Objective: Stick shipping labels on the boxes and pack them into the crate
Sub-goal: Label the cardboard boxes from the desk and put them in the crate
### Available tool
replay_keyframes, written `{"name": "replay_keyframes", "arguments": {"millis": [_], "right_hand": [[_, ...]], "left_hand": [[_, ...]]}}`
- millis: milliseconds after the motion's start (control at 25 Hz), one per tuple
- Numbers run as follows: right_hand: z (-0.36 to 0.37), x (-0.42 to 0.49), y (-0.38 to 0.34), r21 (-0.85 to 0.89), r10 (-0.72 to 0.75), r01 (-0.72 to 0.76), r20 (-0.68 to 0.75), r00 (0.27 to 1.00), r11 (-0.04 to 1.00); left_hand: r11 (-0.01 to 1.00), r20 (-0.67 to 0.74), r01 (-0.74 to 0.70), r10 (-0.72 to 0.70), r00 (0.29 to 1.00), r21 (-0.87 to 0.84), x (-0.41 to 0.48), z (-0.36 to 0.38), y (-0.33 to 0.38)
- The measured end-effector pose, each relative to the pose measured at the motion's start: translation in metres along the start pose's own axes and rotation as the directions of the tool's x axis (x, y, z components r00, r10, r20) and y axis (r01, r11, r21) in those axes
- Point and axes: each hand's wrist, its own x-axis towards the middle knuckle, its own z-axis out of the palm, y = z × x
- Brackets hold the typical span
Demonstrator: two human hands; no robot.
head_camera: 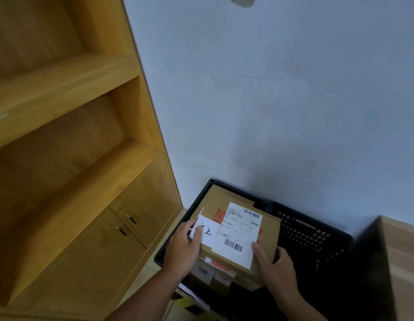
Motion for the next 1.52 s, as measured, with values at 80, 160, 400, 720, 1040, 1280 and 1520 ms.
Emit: {"name": "replay_keyframes", "arguments": {"millis": [80,160,400,720,1040,1280,1520], "right_hand": [[0.042,0.005,0.006,-0.007,0.045,-0.045,-0.061,0.997,0.999],[0.078,0.004,0.016,0.001,0.13,-0.13,-0.12,0.984,0.991],[0.137,0.01,0.055,-0.027,0.187,-0.198,-0.227,0.956,0.98],[0.18,0.044,0.119,0.03,0.247,-0.248,-0.268,0.931,0.968],[0.192,0.025,0.134,0.016,0.376,-0.394,-0.331,0.865,0.919],[0.209,0.031,0.139,0.022,0.39,-0.404,-0.311,0.867,0.915],[0.219,0.047,0.158,0.025,0.372,-0.39,-0.359,0.856,0.921]], "left_hand": [[0.999,0.059,-0.008,0.004,0.998,0.052,0.032,-0.017,-0.028],[0.994,0.13,-0.002,-0.013,0.991,0.113,0.059,-0.028,-0.054],[0.989,0.321,0.045,-0.088,0.943,0.139,0.105,-0.03,-0.114],[0.968,0.378,0.124,-0.201,0.904,0.218,0.129,0.014,-0.185],[0.941,0.37,0.189,-0.288,0.883,0.282,0.116,0.019,-0.198],[0.936,0.403,0.106,-0.245,0.882,0.337,0.119,0.024,-0.204],[0.911,0.393,-0.005,-0.174,0.903,0.413,0.12,0.042,-0.221]]}}
